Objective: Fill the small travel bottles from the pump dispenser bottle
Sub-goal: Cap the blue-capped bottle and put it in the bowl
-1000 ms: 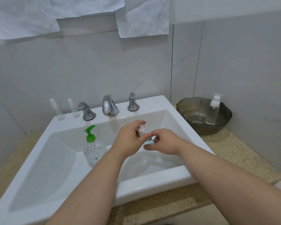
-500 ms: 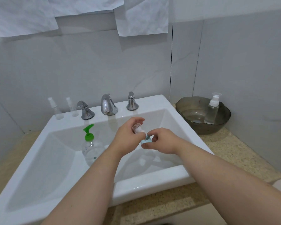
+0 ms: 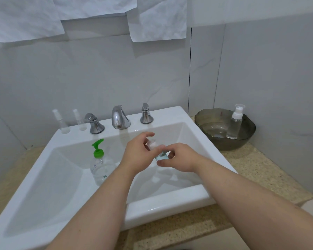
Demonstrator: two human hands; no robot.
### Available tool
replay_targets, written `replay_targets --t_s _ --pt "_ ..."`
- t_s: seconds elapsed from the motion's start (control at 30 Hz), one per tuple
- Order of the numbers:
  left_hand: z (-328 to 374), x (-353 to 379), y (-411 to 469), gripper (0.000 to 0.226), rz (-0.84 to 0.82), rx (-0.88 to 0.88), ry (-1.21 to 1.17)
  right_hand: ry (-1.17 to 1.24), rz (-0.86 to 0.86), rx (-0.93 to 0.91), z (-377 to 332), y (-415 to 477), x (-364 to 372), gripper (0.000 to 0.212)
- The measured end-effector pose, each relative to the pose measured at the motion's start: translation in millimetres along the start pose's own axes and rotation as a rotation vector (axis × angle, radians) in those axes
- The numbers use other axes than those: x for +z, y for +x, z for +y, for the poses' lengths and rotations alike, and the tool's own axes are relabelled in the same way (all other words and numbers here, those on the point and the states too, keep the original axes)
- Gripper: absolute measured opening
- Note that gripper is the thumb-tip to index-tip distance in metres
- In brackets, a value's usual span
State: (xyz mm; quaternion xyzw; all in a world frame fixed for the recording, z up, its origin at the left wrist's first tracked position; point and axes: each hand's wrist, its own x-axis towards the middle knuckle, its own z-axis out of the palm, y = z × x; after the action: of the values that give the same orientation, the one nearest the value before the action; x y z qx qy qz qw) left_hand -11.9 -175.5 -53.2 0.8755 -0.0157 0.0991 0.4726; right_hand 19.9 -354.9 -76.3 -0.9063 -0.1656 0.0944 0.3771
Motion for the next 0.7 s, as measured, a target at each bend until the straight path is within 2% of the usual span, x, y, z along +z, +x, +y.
replay_targets --t_s 0.13,0.2,0.27,0.3,0.43,0.57,0.7 --pt "1.5 -1.8 1.3 0.076 -0.106 -0.068 -0.252 -0.028 -0.003 -0.002 0.8 0.8 0.8 0.041" --pt "3.5 -0.3 2.2 0.071 -0.044 -0.060 -0.211 -0.027 0.013 0.002 0.5 1.7 0.8 0.044" --pt "1.7 0.8 1.7 0.055 0.021 -0.049 -0.079 -0.035 0.009 0.004 0.8 1.8 1.0 0.045" --pt "-0.5 0.8 1.7 0.053 0.028 -0.054 -0.086 -0.037 0.004 0.004 1.1 1.6 1.1 0.045" --pt "-0.6 -1.9 3.0 0.074 -0.040 -0.107 -0.377 -0.022 0.007 -0.001 1.9 2.0 1.4 0.041" --pt "-1.6 0.4 3.0 0.065 0.044 -0.096 -0.145 -0.035 0.007 -0.002 1.9 2.5 1.7 0.044" --pt "-2.4 -0.3 3.1 0.071 -0.005 -0.101 -0.267 -0.017 -0.008 0.005 1.5 2.8 1.7 0.037"
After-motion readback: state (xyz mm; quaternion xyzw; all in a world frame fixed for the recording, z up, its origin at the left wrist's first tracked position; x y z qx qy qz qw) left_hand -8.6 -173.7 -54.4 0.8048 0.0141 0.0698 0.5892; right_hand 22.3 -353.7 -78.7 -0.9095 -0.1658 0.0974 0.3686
